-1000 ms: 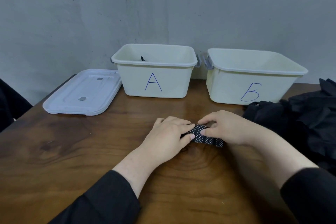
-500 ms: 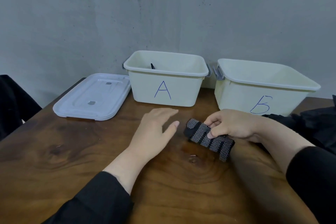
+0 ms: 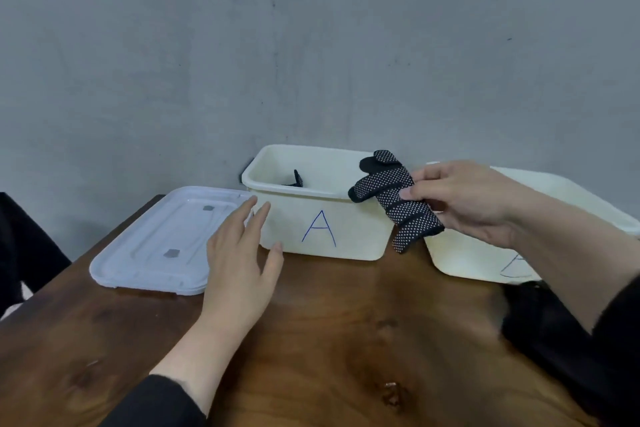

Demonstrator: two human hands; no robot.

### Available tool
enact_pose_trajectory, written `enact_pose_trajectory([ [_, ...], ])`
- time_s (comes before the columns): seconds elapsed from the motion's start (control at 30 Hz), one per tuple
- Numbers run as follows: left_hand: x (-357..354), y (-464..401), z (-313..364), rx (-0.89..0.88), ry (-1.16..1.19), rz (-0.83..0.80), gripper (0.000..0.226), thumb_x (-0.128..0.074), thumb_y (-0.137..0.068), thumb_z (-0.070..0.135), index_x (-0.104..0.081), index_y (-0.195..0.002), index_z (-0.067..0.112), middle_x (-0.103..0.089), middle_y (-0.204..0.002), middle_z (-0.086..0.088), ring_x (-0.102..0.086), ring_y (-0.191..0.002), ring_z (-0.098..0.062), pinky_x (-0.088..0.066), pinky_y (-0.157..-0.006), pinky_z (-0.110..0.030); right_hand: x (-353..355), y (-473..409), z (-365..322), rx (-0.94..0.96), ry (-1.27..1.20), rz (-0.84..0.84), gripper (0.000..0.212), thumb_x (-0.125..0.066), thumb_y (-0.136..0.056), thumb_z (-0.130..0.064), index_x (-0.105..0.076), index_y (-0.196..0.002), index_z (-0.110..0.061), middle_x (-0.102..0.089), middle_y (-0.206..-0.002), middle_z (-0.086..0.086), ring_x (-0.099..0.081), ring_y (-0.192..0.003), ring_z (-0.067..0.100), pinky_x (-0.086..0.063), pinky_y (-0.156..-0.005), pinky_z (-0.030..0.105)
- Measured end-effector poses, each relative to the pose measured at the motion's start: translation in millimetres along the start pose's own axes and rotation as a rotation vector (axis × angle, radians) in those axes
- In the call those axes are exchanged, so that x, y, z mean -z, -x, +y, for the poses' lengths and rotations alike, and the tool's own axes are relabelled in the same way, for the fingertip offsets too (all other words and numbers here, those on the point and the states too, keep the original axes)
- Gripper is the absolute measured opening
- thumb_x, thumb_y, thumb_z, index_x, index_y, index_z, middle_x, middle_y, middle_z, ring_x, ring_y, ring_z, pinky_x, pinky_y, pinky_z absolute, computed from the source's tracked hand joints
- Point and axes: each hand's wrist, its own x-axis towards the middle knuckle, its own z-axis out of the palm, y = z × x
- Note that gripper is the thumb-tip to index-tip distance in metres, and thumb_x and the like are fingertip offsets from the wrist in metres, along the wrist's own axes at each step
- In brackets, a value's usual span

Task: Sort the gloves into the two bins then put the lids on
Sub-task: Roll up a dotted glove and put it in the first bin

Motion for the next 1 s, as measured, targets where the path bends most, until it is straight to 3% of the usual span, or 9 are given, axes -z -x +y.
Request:
enact_pose_trajectory([
  [0.07,-1.3,-5.7,-4.7,-0.013,-0.022,0.010,0.059,-0.049,-0.094,0.038,-0.039,-0.150,0.022,-0.031,-0.159,0.003,-0.028,-0.144,-0.017,-0.016,-0.112,-0.030,-2.4,-12.3,-12.8,0.000,-0.003,0.038,0.033,-0.065,-0.093,0.000,-0.058,-0.122,0.014,-0.070,-0.117,0.028,-0.074,-0.100,0.031,-0.061,-0.082,0.034],
  [0.17,-3.4,-13.2,-10.7,-0.057,-0.044,0.026,0.063,-0.043,-0.093,0.042,-0.036,-0.151,0.020,-0.031,-0.159,0.000,-0.029,-0.145,-0.021,-0.020,-0.112,-0.033,-12.5,-30.5,-29.5,-0.032,0.037,0.110,0.018,-0.063,-0.095,0.001,-0.061,-0.110,0.010,-0.070,-0.100,0.028,-0.073,-0.062,0.018,-0.059,-0.052,0.026],
  [0.2,-4.3,-15.2,-12.3,-0.073,-0.049,0.030,0.063,-0.042,-0.093,0.041,-0.034,-0.152,0.020,-0.030,-0.160,0.001,-0.028,-0.146,-0.021,-0.020,-0.112,-0.033,-15.9,-38.2,-33.3,-0.037,0.039,0.129,0.016,-0.063,-0.095,0.001,-0.061,-0.108,0.010,-0.070,-0.100,0.027,-0.072,-0.059,0.018,-0.058,-0.050,0.026],
  [0.3,-7.6,-22.1,-17.7,-0.112,-0.065,0.041,0.065,-0.044,-0.094,0.039,-0.029,-0.154,0.020,-0.027,-0.161,0.001,-0.023,-0.149,-0.019,-0.019,-0.115,-0.034,-23.8,-67.4,-37.9,-0.037,0.027,0.177,0.025,-0.064,-0.093,0.003,-0.062,-0.115,0.014,-0.071,-0.108,0.029,-0.075,-0.078,0.030,-0.064,-0.069,0.038],
  [0.47,-16.8,-33.2,-25.7,-0.177,-0.131,0.035,0.064,-0.043,-0.096,0.038,-0.030,-0.154,0.014,-0.025,-0.162,0.000,-0.011,-0.152,-0.011,-0.019,-0.117,-0.043,-49.1,-105.5,-40.2,-0.120,0.078,0.167,0.023,-0.063,-0.094,0.004,-0.061,-0.115,0.012,-0.073,-0.094,0.022,-0.073,-0.063,0.025,-0.063,-0.057,0.036],
  [0.67,-21.6,-40.7,-30.9,-0.203,-0.147,0.055,0.060,-0.043,-0.096,0.037,-0.034,-0.151,0.014,-0.029,-0.160,0.001,-0.015,-0.152,-0.013,-0.020,-0.117,-0.047,-68.4,-148.3,-25.4,-0.242,0.198,0.186,0.027,-0.065,-0.093,0.003,-0.058,-0.118,0.012,-0.070,-0.090,0.021,-0.070,-0.059,0.028,-0.060,-0.048,0.036],
  [0.83,-21.9,-40.4,-30.8,-0.217,-0.133,0.062,0.059,-0.044,-0.096,0.035,-0.038,-0.150,0.012,-0.030,-0.160,-0.001,-0.018,-0.152,-0.017,-0.023,-0.115,-0.050,-79.5,-170.5,-19.5,-0.306,0.252,0.179,0.037,-0.071,-0.093,-0.010,-0.056,-0.121,0.011,-0.067,-0.090,0.017,-0.070,-0.072,0.030,-0.063,-0.063,0.038],
  [0.93,-21.3,-39.8,-30.9,-0.221,-0.141,0.050,0.058,-0.043,-0.096,0.035,-0.039,-0.149,0.011,-0.031,-0.160,-0.002,-0.018,-0.152,-0.018,-0.022,-0.116,-0.050,-80.1,-173.6,-20.7,-0.377,0.514,0.156,0.049,-0.069,-0.095,-0.036,-0.049,-0.122,0.000,-0.068,-0.104,0.011,-0.075,-0.085,0.030,-0.060,-0.087,0.040],
  [1.0,-20.7,-40.0,-30.9,-0.219,-0.134,0.047,0.058,-0.043,-0.097,0.035,-0.040,-0.149,0.012,-0.031,-0.160,-0.003,-0.019,-0.152,-0.018,-0.022,-0.117,-0.050,-76.2,-172.5,-20.5,-0.341,0.612,0.193,0.048,-0.064,-0.098,-0.041,-0.050,-0.122,-0.001,-0.069,-0.099,0.005,-0.076,-0.086,0.030,-0.058,-0.092,0.044],
])
